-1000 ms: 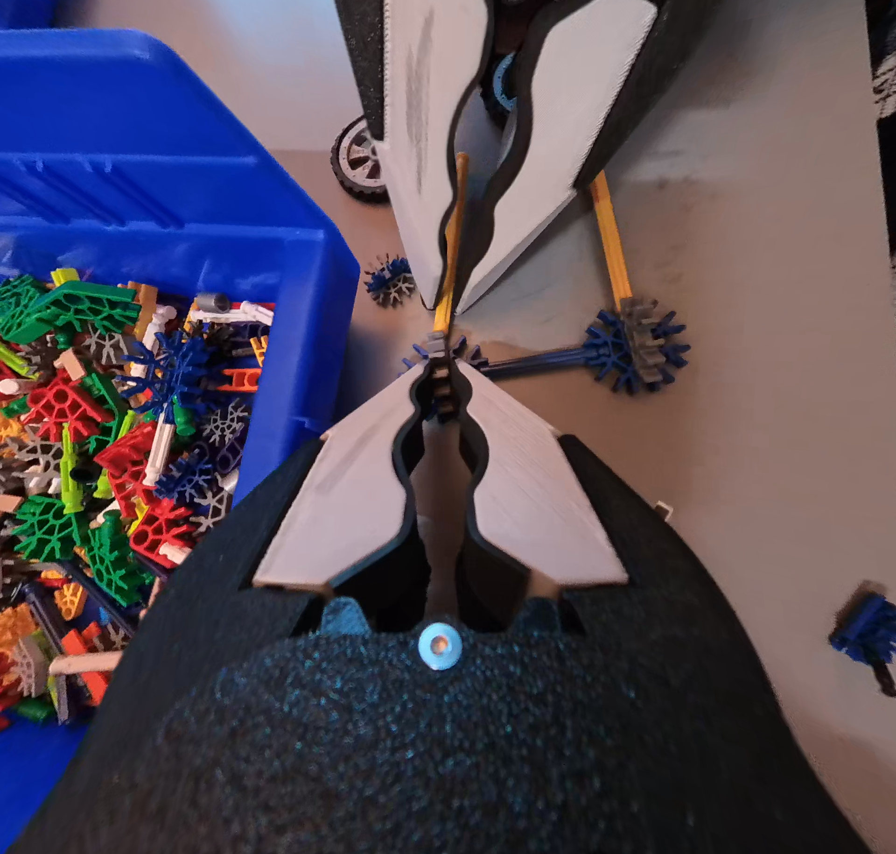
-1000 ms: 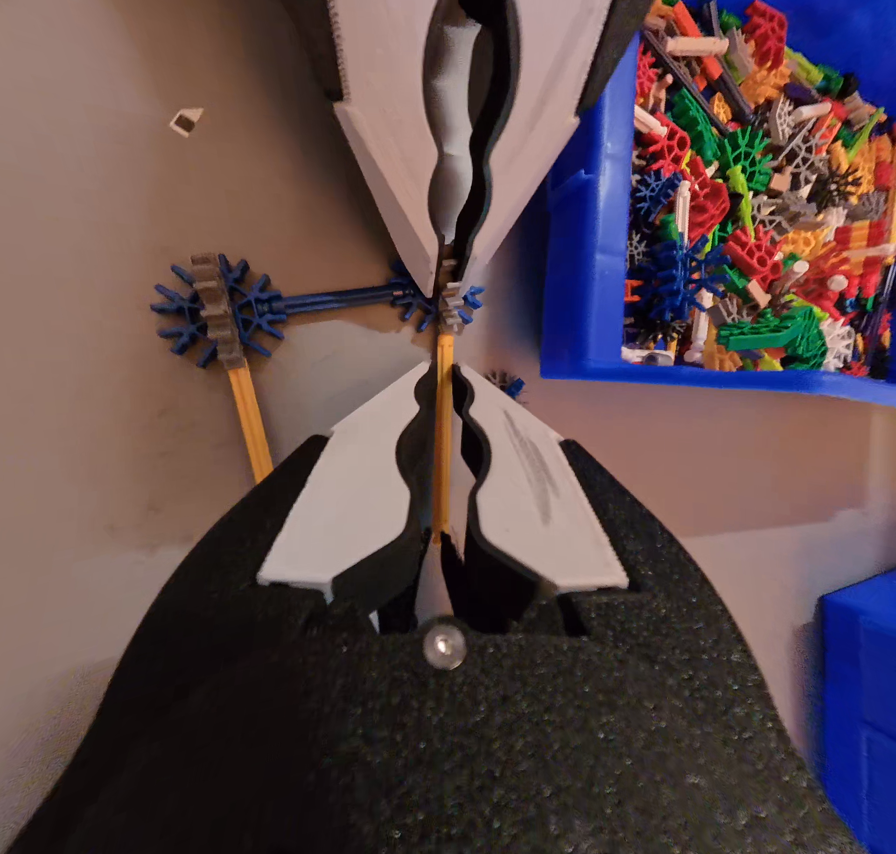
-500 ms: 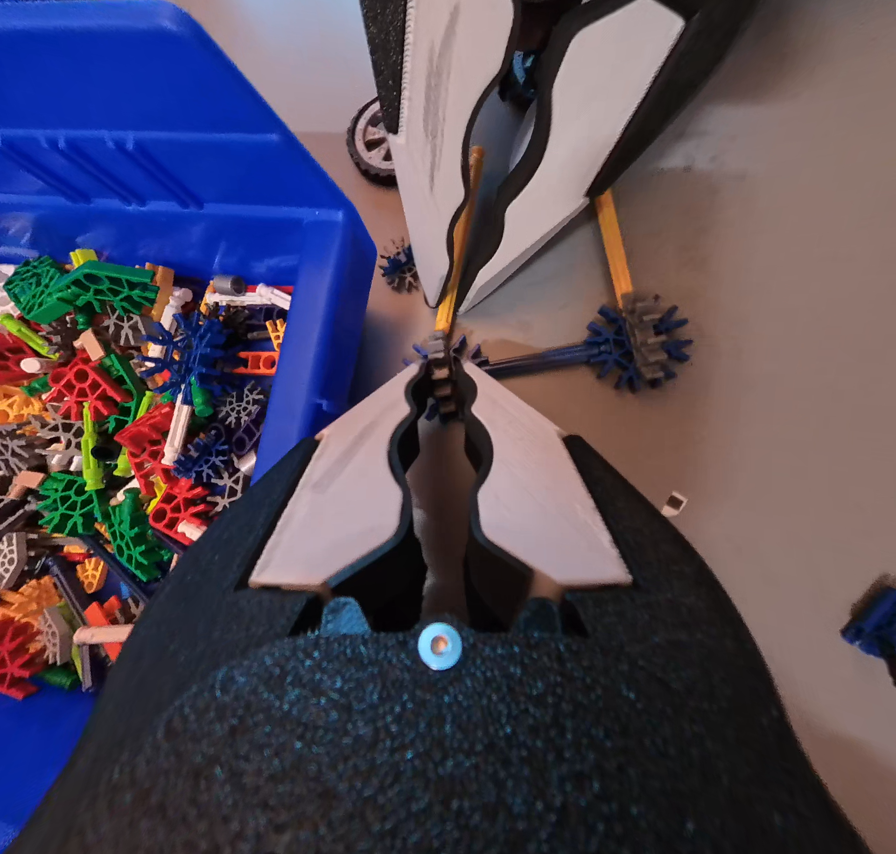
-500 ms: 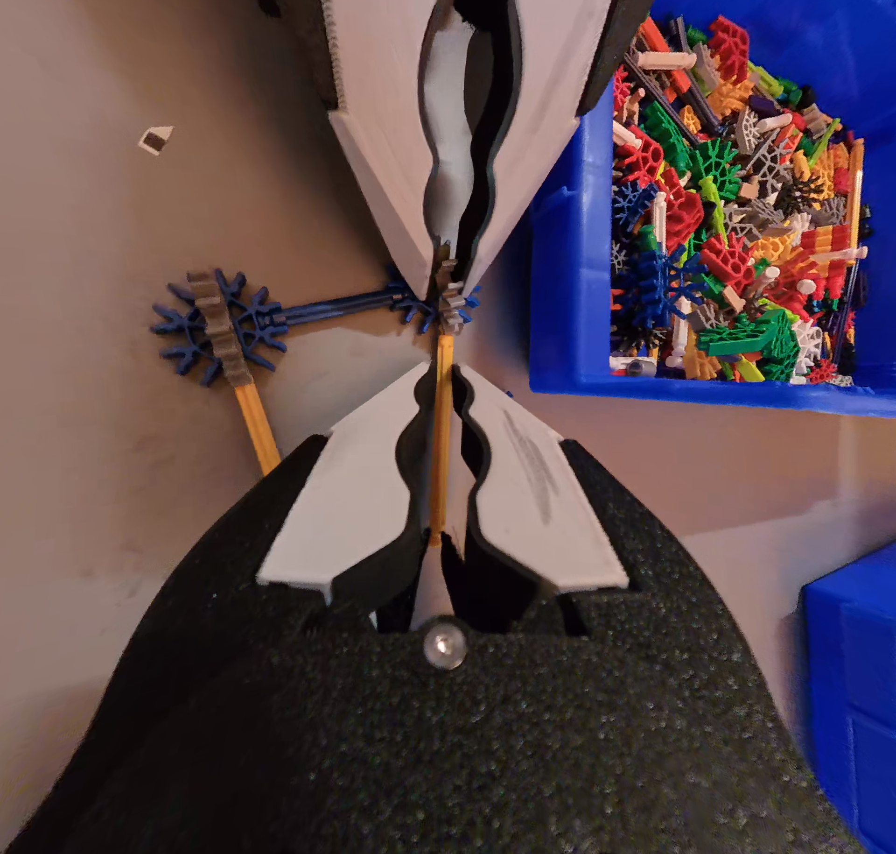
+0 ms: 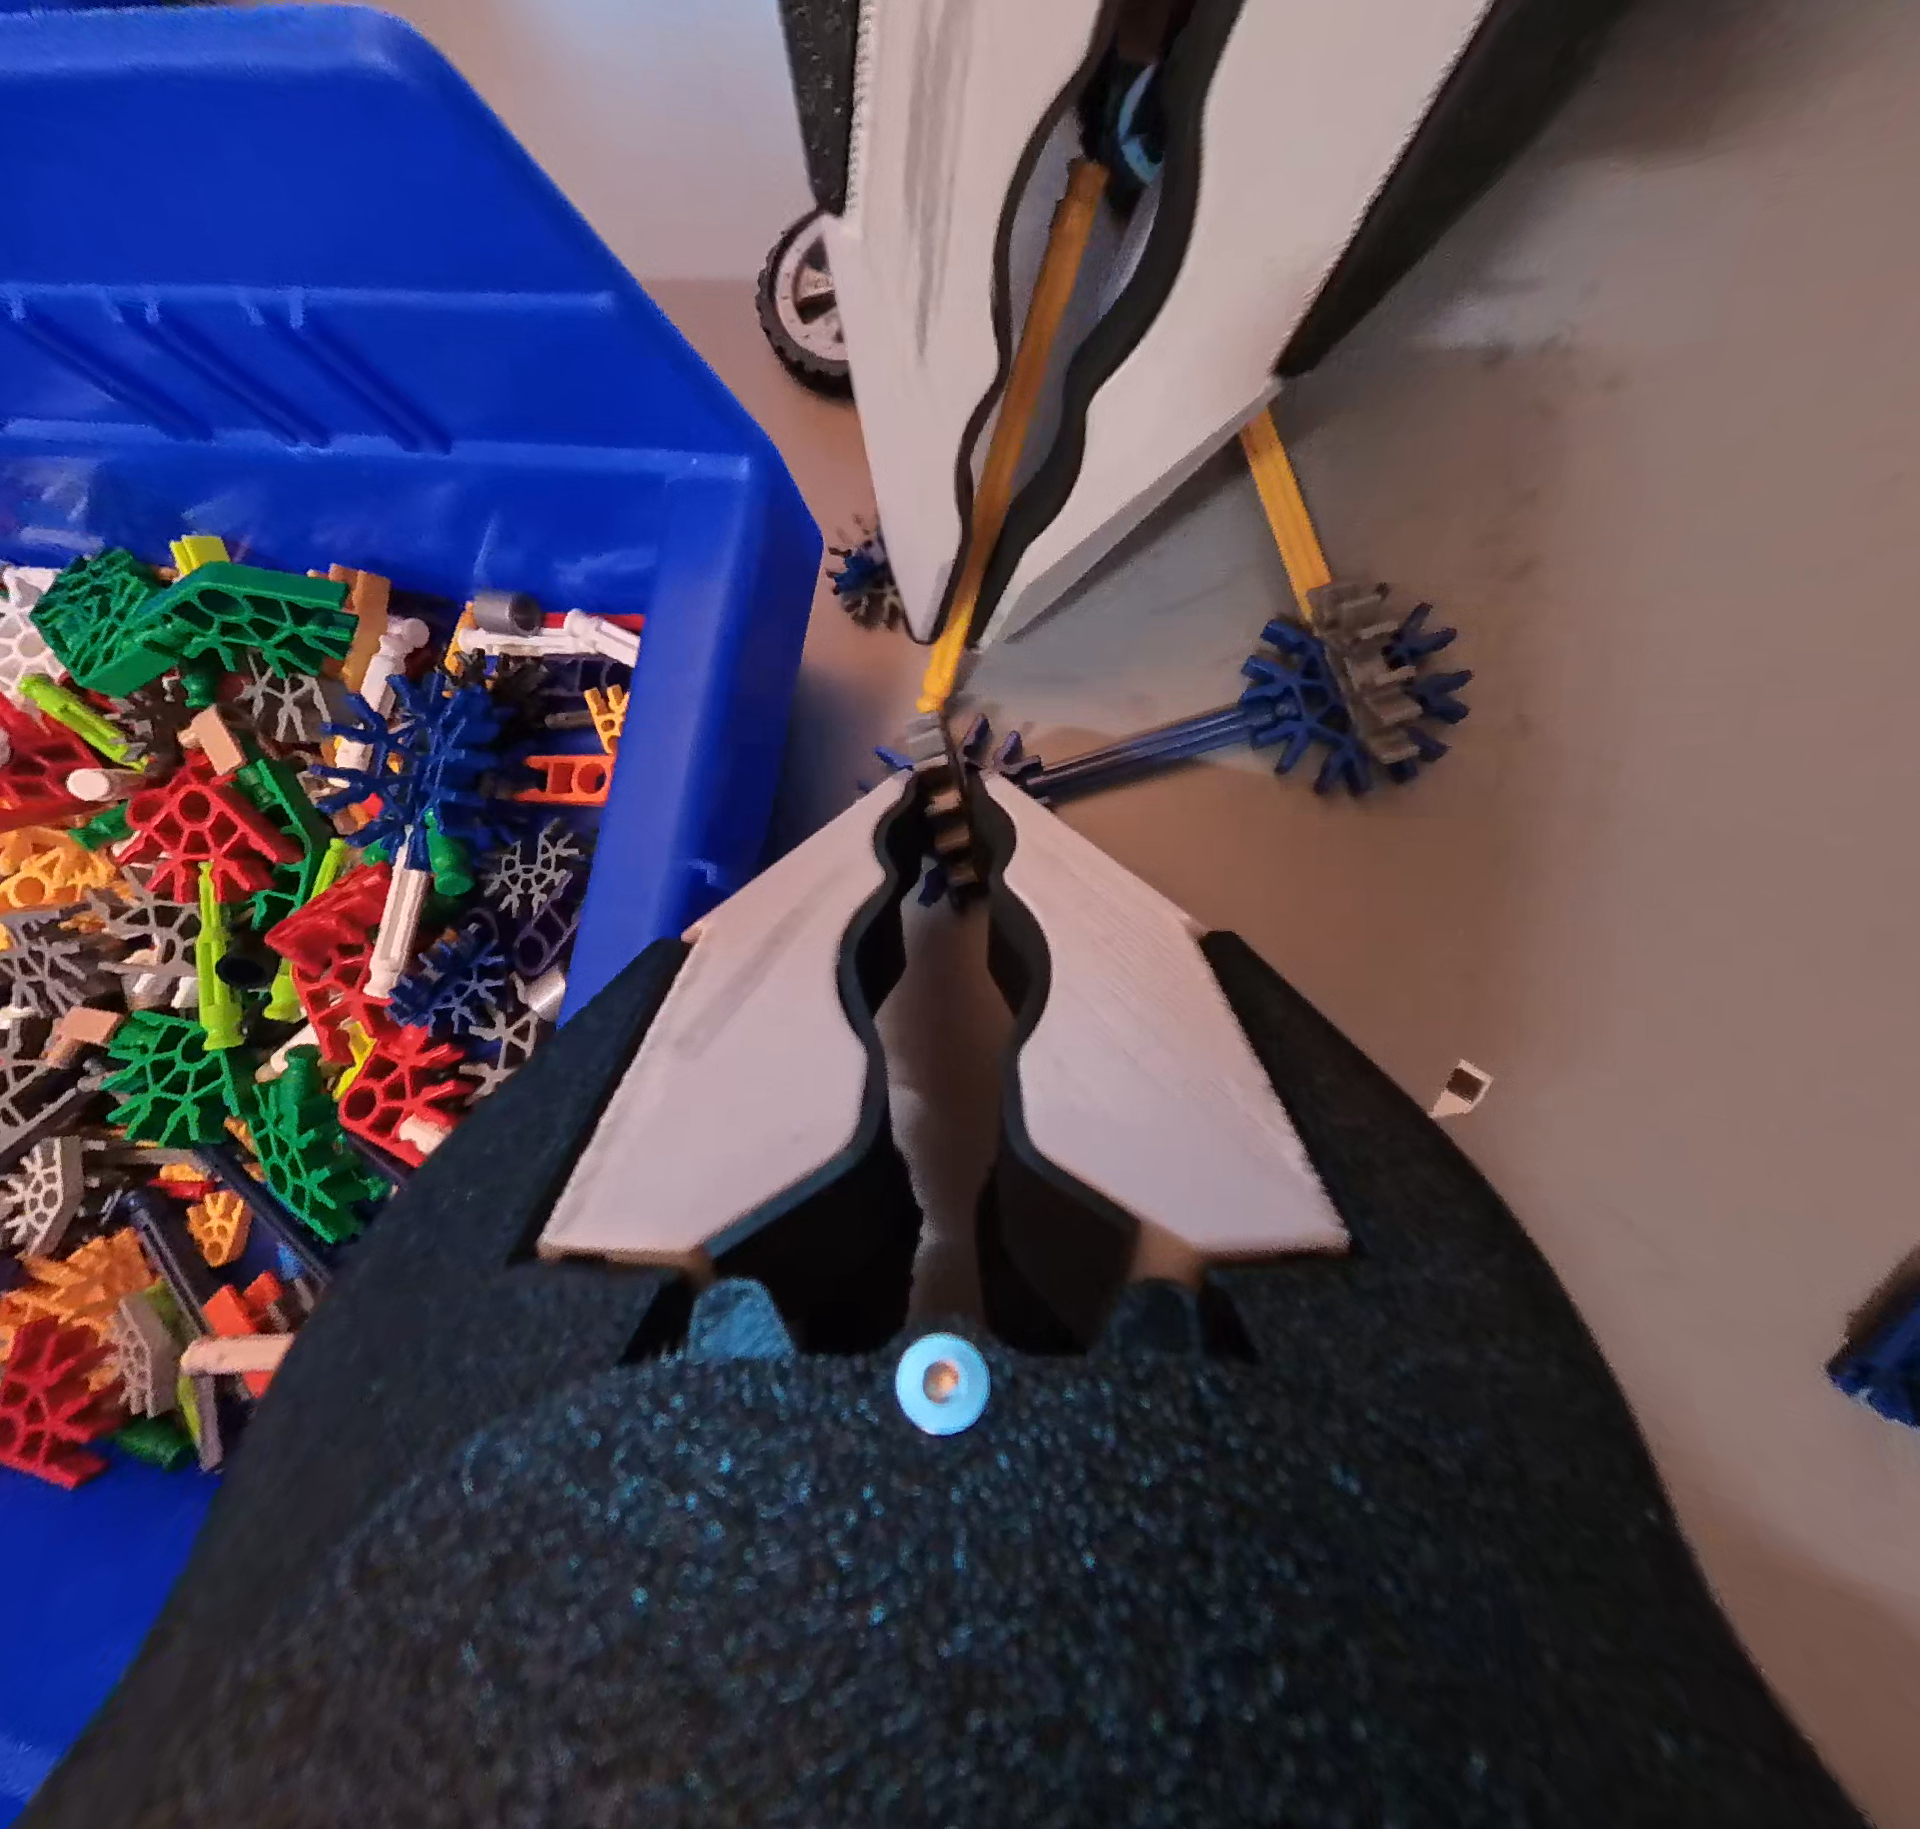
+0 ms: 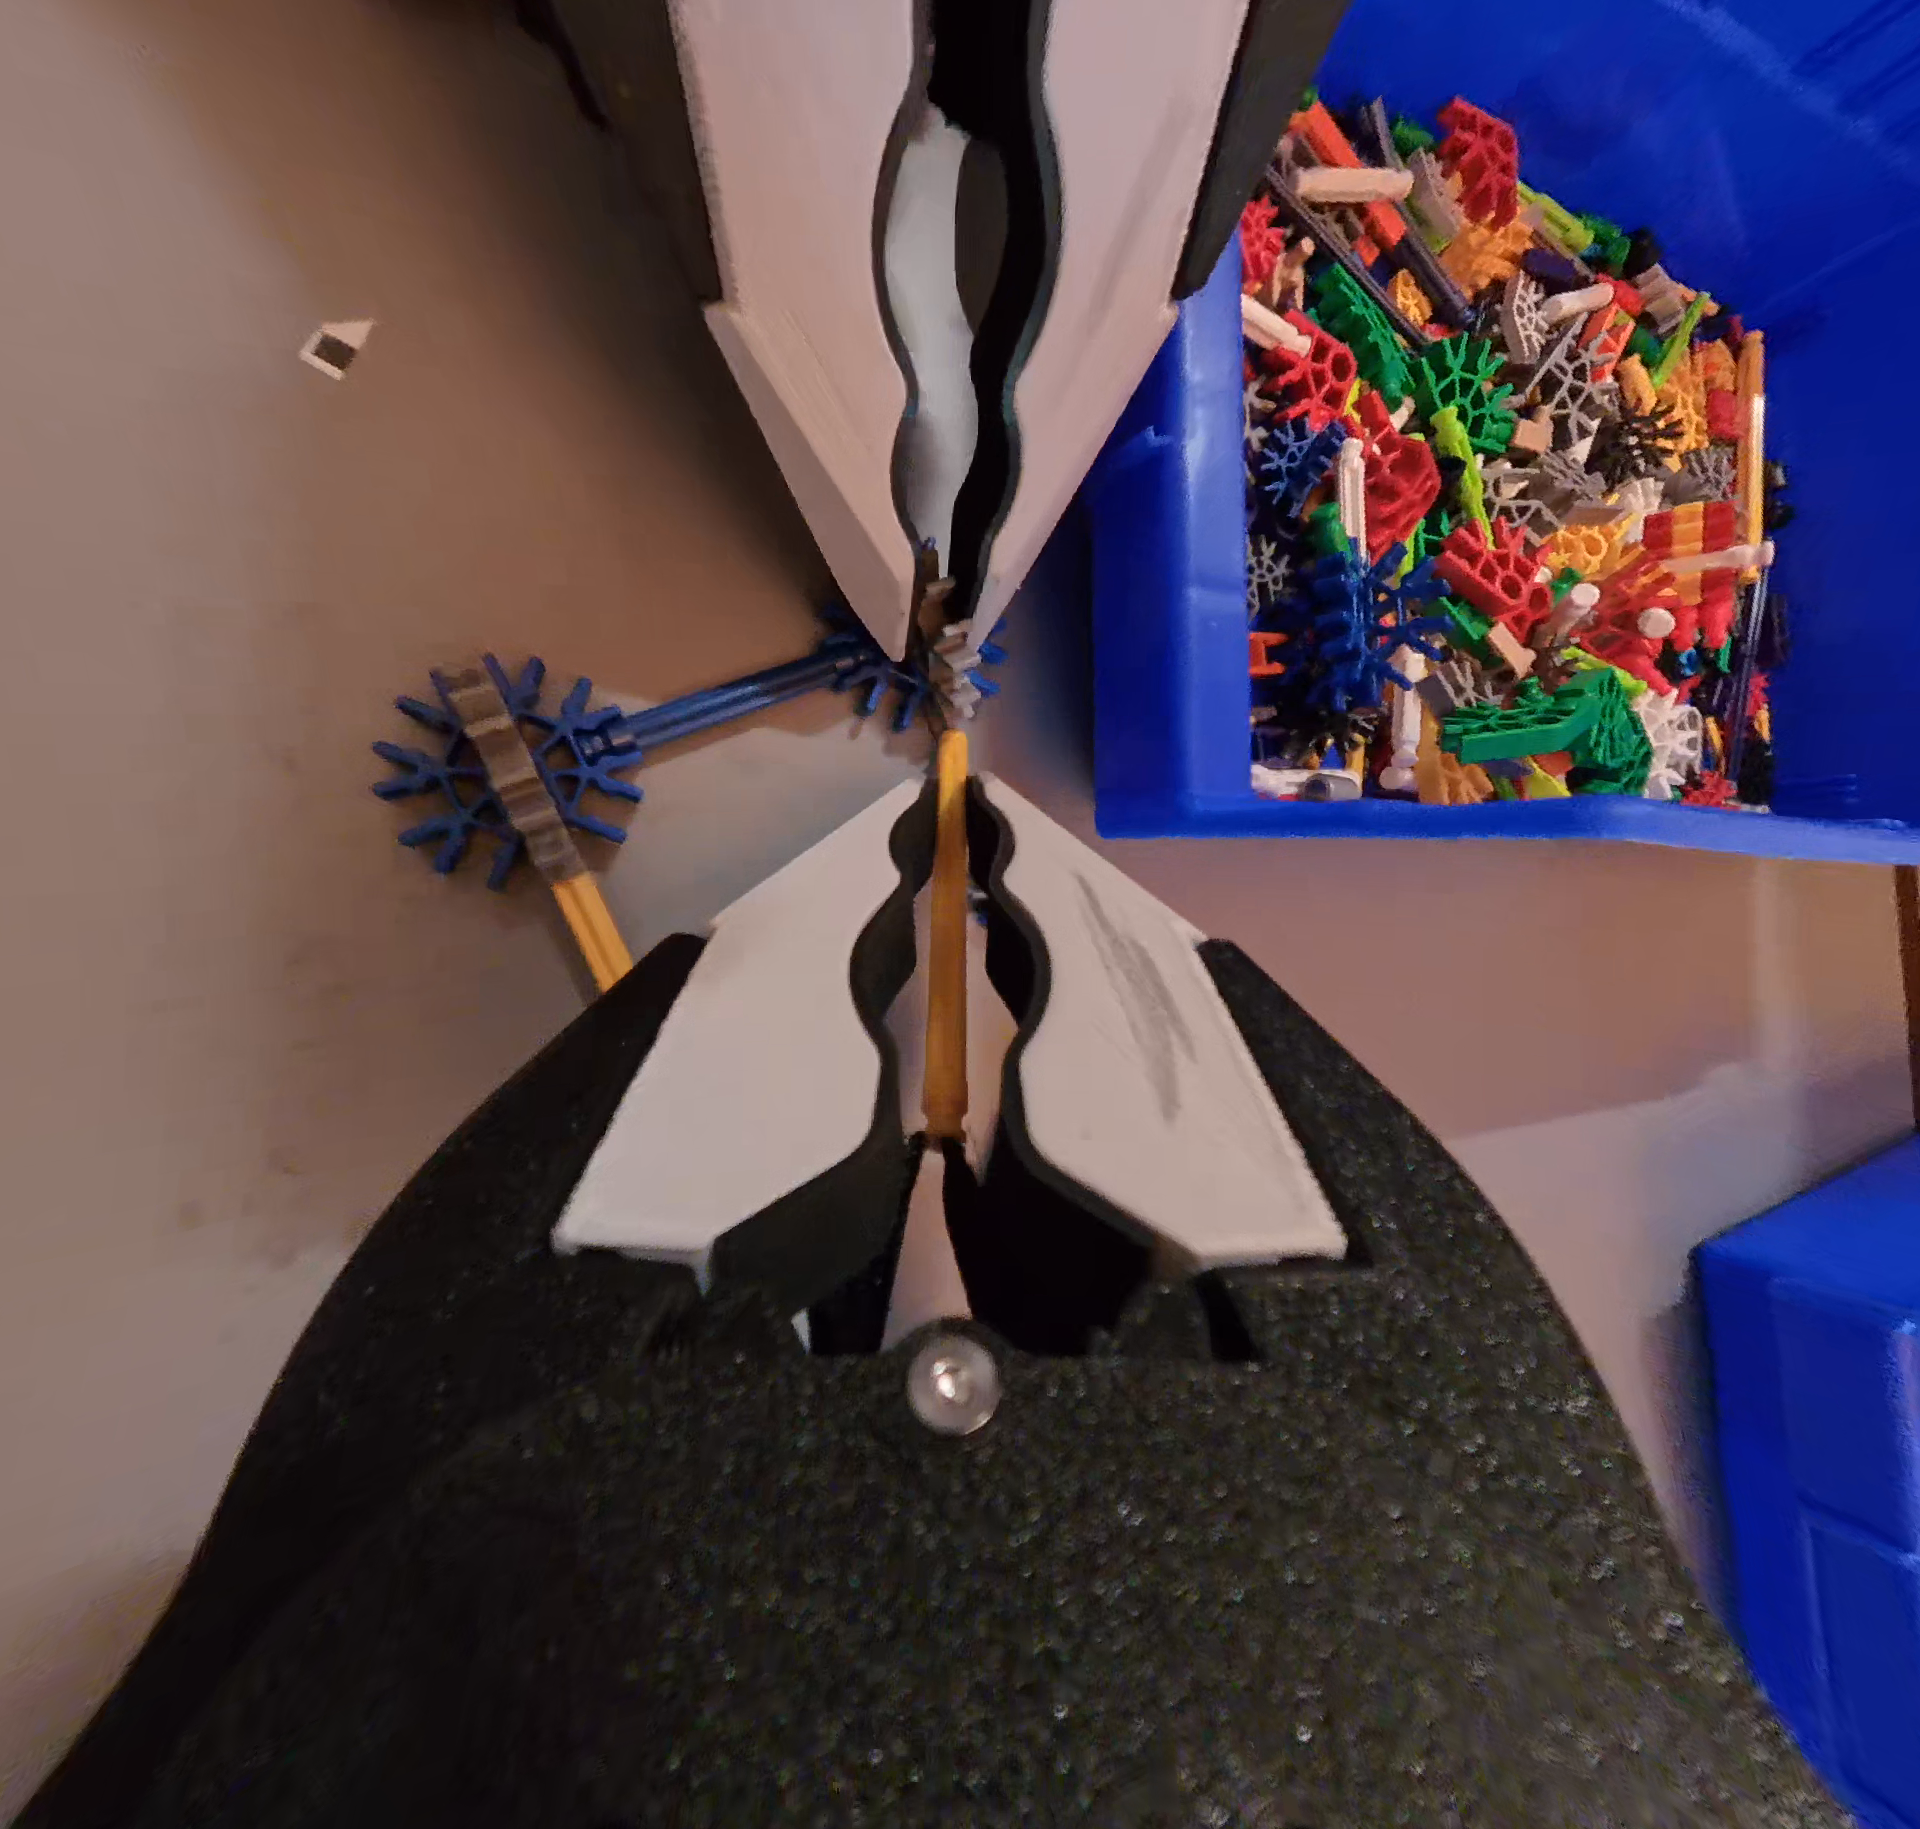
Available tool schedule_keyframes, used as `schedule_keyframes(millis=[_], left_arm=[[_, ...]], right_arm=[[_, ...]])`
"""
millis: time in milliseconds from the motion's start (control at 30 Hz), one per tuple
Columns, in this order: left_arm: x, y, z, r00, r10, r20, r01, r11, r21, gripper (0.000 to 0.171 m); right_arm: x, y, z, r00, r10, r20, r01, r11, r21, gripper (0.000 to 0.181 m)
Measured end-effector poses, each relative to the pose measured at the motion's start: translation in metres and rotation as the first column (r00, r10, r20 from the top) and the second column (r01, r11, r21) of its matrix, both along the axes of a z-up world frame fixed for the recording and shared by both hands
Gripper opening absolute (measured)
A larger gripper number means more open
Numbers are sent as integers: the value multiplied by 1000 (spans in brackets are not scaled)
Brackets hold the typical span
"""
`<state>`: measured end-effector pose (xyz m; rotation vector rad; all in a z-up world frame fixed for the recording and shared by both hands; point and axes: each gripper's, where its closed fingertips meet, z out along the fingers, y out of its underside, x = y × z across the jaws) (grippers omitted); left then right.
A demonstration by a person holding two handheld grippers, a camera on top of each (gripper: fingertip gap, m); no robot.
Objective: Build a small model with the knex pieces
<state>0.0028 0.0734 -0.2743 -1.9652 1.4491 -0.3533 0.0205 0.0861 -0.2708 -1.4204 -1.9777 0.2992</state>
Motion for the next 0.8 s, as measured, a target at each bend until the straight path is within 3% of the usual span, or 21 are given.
schedule_keyframes(millis=[367, 800], left_arm=[[10, -11, 1, 995, -92, 42, 93, 996, -8, 6], [12, -12, 1, 993, -103, 52, 103, 995, 1, 7]], right_arm=[[5, 4, 0, 999, -30, -13, 28, 994, -106, 4], [13, 1, -10, 999, -27, 43, 33, 985, -170, 5]])
